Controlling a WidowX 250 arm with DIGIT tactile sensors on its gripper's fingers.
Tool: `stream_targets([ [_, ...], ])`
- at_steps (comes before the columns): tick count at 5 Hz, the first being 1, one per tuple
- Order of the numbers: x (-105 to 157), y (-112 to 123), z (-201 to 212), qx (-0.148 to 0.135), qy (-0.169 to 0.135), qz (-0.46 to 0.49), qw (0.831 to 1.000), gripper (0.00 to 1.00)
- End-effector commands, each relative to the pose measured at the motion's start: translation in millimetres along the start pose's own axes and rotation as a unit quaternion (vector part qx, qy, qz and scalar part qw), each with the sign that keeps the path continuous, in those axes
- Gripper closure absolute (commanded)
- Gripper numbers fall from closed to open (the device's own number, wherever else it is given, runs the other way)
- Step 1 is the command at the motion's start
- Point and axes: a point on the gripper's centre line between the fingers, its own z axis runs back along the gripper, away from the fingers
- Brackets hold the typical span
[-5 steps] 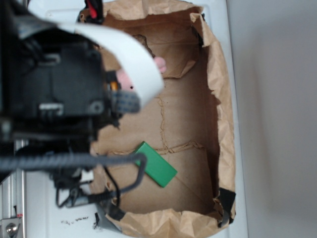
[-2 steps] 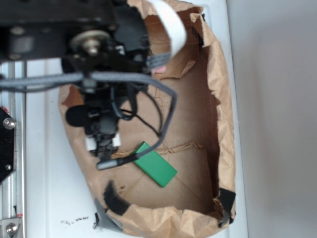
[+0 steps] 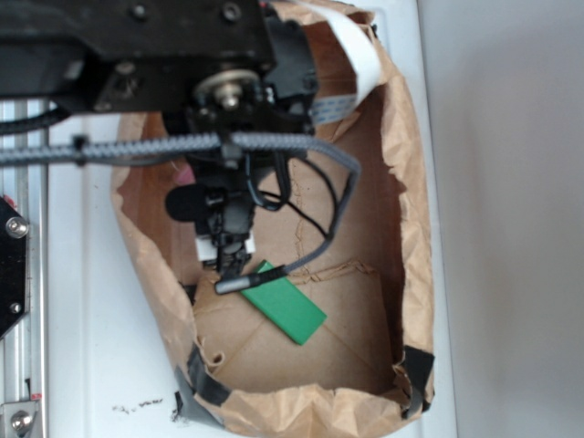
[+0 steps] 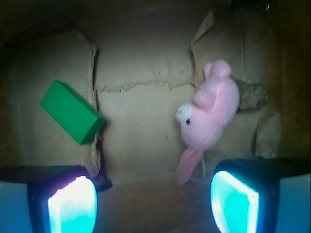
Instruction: Grab the pink bunny.
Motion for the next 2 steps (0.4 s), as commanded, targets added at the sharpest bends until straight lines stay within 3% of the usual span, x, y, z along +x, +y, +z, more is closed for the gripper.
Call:
stream_targets([
  [1, 3.6, 23.7, -9.4, -0.015, -0.028, 0.104, 0.994, 0.00],
  [2, 3.0, 28.9, -17.0, -0.027, -0.033, 0.144, 0.989, 0.00],
])
